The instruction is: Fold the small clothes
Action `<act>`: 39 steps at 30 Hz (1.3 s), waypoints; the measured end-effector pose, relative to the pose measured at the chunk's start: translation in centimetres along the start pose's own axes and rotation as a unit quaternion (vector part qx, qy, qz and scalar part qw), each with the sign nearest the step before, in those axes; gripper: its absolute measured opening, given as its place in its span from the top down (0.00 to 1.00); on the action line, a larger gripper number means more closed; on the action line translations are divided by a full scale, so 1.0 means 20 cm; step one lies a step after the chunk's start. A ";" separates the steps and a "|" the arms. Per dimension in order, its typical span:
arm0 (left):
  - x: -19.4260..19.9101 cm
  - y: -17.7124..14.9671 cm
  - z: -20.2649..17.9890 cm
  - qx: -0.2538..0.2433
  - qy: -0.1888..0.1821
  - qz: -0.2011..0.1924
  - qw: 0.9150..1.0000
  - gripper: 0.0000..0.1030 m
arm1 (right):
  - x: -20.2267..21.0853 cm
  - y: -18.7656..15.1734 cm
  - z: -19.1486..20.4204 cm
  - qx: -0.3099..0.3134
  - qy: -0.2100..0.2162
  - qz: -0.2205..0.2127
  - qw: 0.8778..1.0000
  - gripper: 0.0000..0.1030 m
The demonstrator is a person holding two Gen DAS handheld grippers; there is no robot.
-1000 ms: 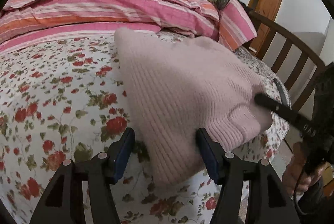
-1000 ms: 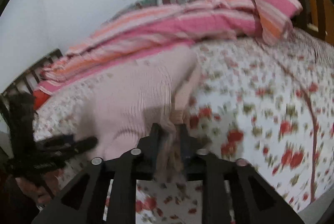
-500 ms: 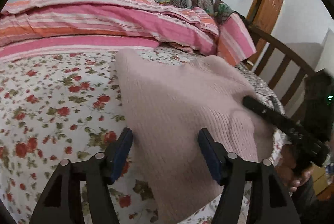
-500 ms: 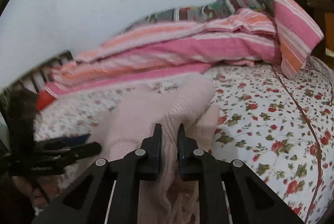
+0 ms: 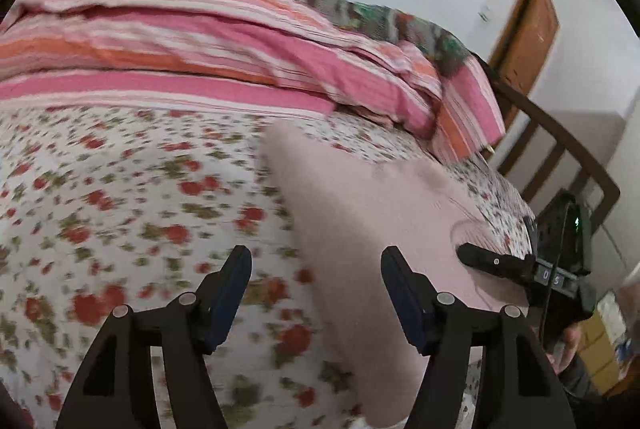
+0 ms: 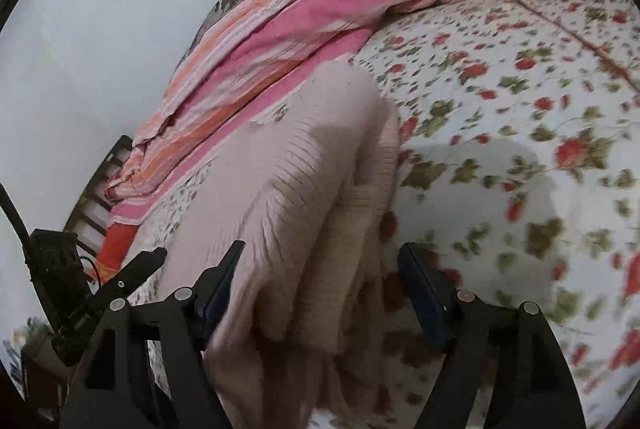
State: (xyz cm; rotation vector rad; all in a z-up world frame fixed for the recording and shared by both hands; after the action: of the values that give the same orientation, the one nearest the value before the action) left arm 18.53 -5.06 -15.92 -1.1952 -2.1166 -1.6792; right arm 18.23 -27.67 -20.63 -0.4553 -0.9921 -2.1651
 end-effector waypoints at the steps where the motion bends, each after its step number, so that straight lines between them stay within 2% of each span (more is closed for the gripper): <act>1: 0.02 0.00 0.04 0.008 0.002 -0.002 1.000 0.37 | -0.02 0.01 0.00 0.000 0.001 0.001 1.000 0.22; 6: 0.09 -0.01 0.20 0.044 0.010 -0.003 0.999 0.37 | -0.14 0.05 0.02 -0.010 0.004 0.033 0.999 0.23; 8: 0.10 0.00 0.24 0.057 0.011 0.006 0.998 0.37 | -0.16 0.05 0.04 -0.005 0.008 0.045 0.999 0.47; 11: 0.13 0.02 0.26 0.059 0.017 0.019 0.998 0.38 | -0.13 0.06 0.07 -0.023 0.023 0.049 0.998 0.59; 14: 0.19 0.08 0.26 0.033 0.031 0.014 0.999 0.38 | -0.07 0.06 0.16 0.005 -0.006 0.037 0.999 0.62; 16: 0.24 0.12 0.28 0.018 0.040 -0.001 0.999 0.38 | -0.03 0.09 0.25 0.016 -0.008 0.019 1.000 0.63; 18: 0.28 0.16 0.31 0.024 0.040 -0.015 0.999 0.38 | 0.03 0.14 0.37 0.014 -0.003 -0.004 1.000 0.63; 22: 0.35 0.19 0.39 0.043 0.041 -0.037 0.998 0.38 | 0.05 0.27 0.61 0.027 -0.020 -0.042 0.999 0.63; 27: 0.40 0.18 0.49 0.063 0.052 -0.050 0.995 0.38 | -0.08 0.38 0.93 0.056 -0.051 -0.071 0.995 0.64; 29: 0.41 0.17 0.54 0.074 0.052 -0.052 0.995 0.38 | -0.14 0.42 0.99 0.042 -0.032 -0.077 0.996 0.64; 31: 0.42 0.16 0.57 0.074 0.054 -0.052 0.994 0.38 | -0.20 0.45 1.04 0.010 0.011 -0.081 0.997 0.64; 32: 0.42 0.16 0.58 0.072 0.054 -0.051 0.995 0.38 | -0.25 0.45 1.03 -0.016 0.047 -0.076 0.996 0.64; 34: 0.41 0.14 0.60 0.069 0.052 -0.047 0.995 0.38 | -0.32 0.42 0.96 -0.056 0.086 -0.062 0.993 0.63; 35: 0.41 0.12 0.60 0.069 0.053 -0.043 0.995 0.38 | -0.38 0.38 0.89 -0.064 0.082 -0.054 0.993 0.62; 37: 0.38 0.08 0.61 0.071 0.050 -0.036 0.996 0.38 | -0.48 0.30 0.75 -0.053 0.039 -0.033 0.997 0.60; 39: 0.34 0.05 0.60 0.068 0.047 -0.025 0.996 0.38 | -0.63 0.16 0.49 -0.070 -0.018 0.028 0.997 0.59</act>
State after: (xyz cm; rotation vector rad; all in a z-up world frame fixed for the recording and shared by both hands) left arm 18.54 8.83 -15.30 -1.0138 -2.1809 -1.5503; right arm 29.43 -15.96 -19.76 -0.5822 -0.8392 -2.1924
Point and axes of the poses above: each gripper's, at about its wrist camera, not at the fingertips, and x roughly against the way its jaws point, z to its left, y to its top, the point moved 6 cm from there along -x, roughly the way its jaws point, and after that the axes turned 2 degrees about y, right-handed, at the moved point
